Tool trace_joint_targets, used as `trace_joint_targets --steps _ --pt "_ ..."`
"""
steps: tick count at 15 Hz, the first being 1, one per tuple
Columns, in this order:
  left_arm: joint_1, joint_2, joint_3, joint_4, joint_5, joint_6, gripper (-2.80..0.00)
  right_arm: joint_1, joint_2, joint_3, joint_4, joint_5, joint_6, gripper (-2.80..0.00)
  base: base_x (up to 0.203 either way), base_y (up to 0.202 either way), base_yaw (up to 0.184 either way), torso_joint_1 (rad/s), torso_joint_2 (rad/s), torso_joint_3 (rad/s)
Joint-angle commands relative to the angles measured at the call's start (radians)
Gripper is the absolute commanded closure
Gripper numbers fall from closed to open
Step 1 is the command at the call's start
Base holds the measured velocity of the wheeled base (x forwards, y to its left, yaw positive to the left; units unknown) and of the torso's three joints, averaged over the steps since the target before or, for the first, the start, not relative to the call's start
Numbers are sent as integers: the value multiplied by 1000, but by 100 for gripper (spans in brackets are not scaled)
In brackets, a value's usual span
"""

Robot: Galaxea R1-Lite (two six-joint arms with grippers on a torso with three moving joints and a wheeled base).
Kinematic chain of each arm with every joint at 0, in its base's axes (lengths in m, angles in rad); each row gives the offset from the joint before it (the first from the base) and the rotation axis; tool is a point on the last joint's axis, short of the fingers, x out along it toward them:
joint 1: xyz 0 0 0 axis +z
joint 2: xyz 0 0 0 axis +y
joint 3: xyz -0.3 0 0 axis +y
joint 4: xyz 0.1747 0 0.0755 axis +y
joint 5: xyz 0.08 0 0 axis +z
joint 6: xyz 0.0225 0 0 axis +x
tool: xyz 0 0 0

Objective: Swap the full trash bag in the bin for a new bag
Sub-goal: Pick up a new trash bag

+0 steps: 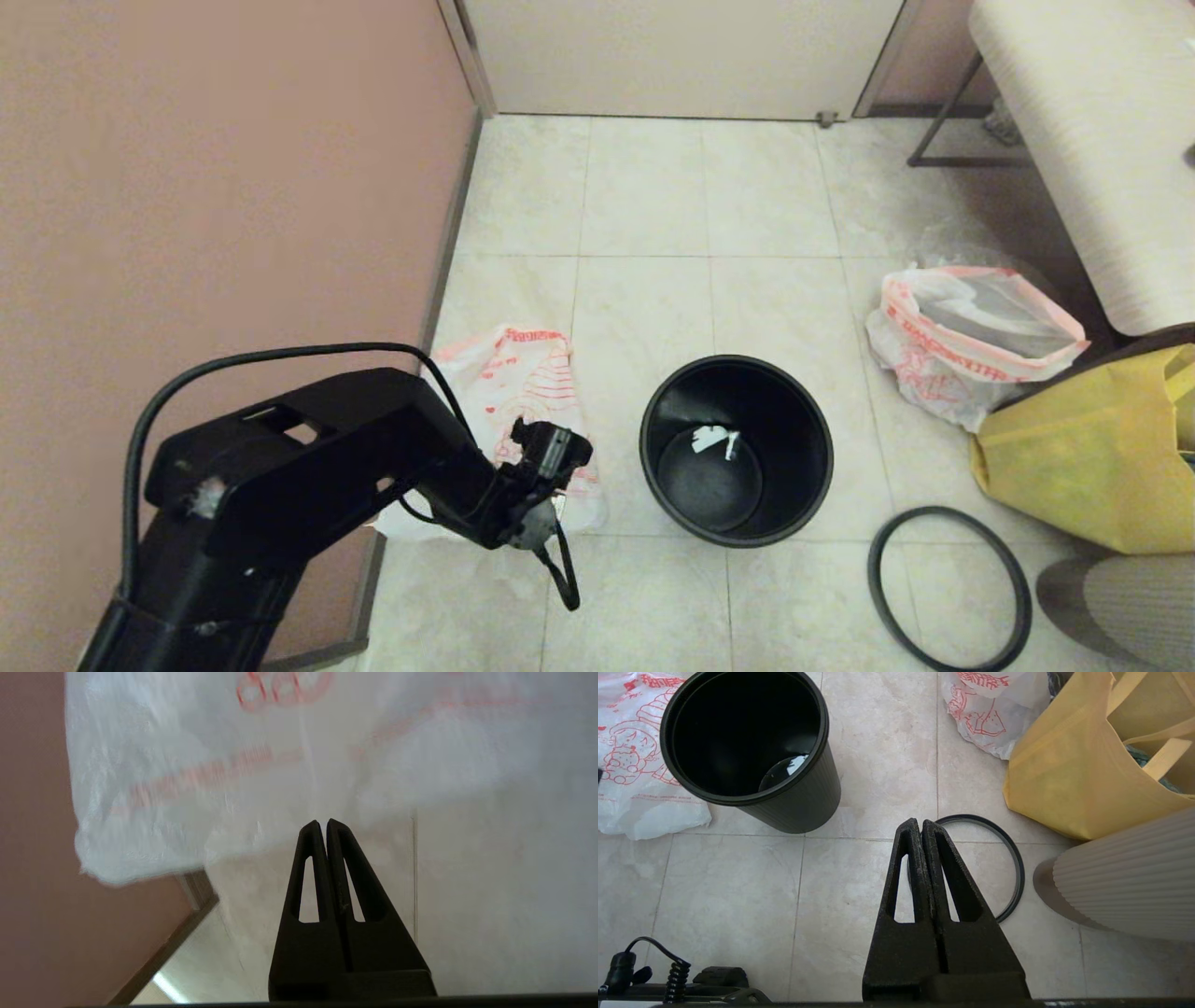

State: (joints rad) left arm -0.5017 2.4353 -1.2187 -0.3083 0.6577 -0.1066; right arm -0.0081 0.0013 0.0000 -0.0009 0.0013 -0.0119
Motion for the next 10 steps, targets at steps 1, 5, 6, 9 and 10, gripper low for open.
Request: trace_joint_targets --steps 1,5,6,9,10 --pt "23 101 -82 7 10 -2 0 0 1 0 0 0 0 0 0 0 0 0 0 0" --pt "38 204 -238 121 10 -1 -280 0 1 0 0 0 0 0 0 0 0 0 0 0" --pt "38 223 -273 173 10 -1 -280 0 0 0 1 0 0 0 0 0 0 0 0 0" --pt "48 291 -376 260 11 -2 -280 0 0 0 1 0 0 0 0 0 0 0 0 0" --pt "56 311 -410 270 11 1 -280 0 0 0 0 0 0 0 0 0 0 0 0 0"
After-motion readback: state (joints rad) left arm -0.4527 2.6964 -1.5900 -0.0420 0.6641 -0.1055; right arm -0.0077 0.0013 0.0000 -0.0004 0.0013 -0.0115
